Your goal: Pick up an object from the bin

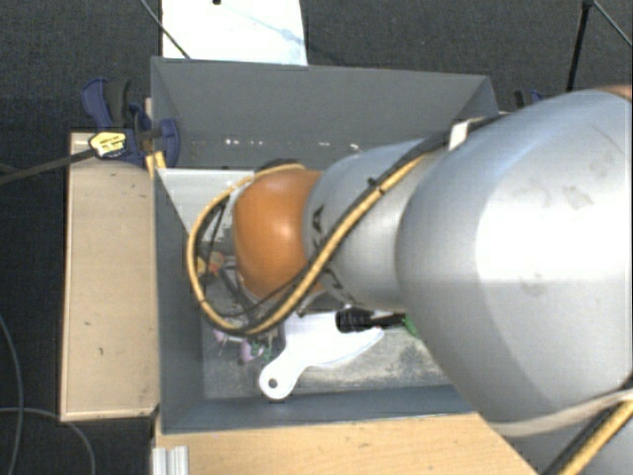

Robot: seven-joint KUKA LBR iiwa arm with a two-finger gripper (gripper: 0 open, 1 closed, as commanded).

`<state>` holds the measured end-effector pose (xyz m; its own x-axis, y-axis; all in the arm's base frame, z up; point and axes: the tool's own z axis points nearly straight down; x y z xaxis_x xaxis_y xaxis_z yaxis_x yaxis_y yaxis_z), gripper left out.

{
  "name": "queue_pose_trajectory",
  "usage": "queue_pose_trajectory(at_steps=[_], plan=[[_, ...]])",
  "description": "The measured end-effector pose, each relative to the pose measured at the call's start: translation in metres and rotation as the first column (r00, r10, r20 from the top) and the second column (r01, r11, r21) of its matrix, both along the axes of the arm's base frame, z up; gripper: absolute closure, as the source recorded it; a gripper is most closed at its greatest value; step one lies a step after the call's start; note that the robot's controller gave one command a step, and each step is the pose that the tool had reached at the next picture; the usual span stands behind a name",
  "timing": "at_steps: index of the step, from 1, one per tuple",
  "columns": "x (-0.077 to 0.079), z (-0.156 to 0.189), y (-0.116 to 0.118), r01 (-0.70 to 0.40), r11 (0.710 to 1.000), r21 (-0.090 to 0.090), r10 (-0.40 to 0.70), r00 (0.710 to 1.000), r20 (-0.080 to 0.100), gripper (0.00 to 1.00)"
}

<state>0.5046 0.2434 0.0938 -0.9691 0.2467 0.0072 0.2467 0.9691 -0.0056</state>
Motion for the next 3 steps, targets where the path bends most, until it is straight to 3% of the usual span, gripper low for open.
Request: queue_pose_trajectory(at_steps=[1,3], plan=[[0.002,0.02,0.001,0.0,1.0,0.004,0.0,1.0,0.009,1.0],[0.001,0.05,0.0,0.001,1.0,0.002,-0.001,1.0,0.004,1.0]])
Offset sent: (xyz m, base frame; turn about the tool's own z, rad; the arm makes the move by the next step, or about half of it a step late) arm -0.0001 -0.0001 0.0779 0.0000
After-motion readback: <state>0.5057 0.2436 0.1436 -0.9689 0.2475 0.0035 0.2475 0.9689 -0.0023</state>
